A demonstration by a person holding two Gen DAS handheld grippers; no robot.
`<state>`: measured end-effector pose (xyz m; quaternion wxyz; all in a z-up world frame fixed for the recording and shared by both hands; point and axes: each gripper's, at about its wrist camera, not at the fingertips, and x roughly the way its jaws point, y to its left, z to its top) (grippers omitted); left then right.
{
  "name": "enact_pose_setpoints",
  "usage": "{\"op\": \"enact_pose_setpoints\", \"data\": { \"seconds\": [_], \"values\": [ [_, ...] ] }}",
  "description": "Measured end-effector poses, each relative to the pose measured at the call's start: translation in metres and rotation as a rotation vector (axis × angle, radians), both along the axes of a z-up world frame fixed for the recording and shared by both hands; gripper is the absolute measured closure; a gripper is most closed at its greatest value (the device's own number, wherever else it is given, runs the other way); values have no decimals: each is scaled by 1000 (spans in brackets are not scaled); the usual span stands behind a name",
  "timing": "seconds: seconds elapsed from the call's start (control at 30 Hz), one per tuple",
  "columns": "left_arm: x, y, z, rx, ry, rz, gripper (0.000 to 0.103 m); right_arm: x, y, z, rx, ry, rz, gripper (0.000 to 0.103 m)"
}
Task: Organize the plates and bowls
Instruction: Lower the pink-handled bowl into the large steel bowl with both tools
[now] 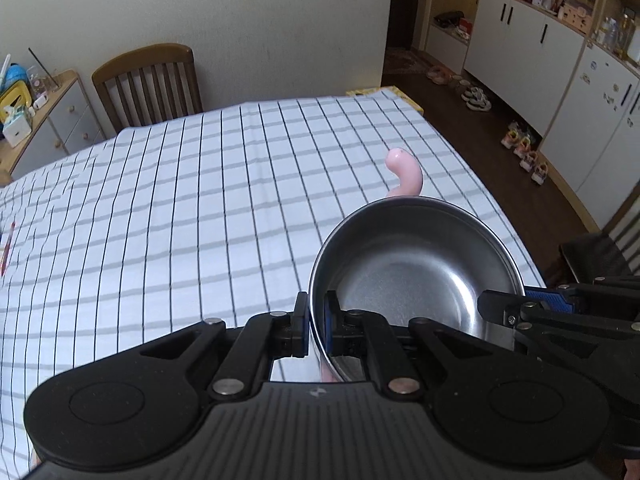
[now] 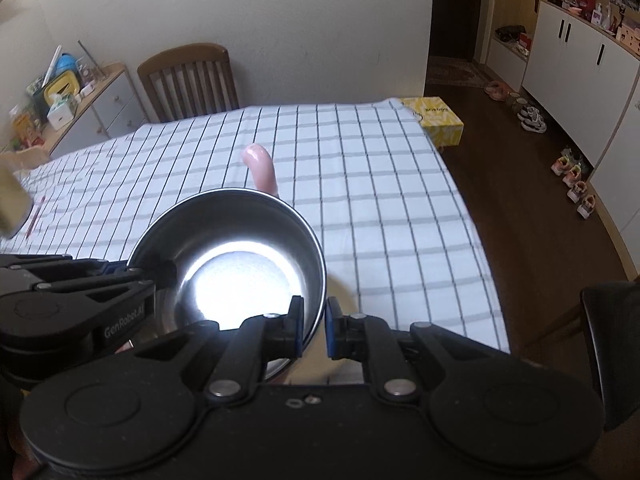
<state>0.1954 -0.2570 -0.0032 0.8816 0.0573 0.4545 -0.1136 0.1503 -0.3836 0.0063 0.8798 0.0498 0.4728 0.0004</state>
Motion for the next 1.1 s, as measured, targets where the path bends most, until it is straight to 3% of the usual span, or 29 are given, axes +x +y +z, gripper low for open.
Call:
{"op": "enact_pose_setpoints", "data": {
  "seconds": [0.5, 1.1],
  "values": [
    [-89, 34, -22, 6, 66, -34, 97, -86, 40, -16, -14, 63, 0, 92],
    [-128, 38, -65, 28, 137, -58, 96, -132, 49, -51, -11, 139, -8, 92]
  ]
}}
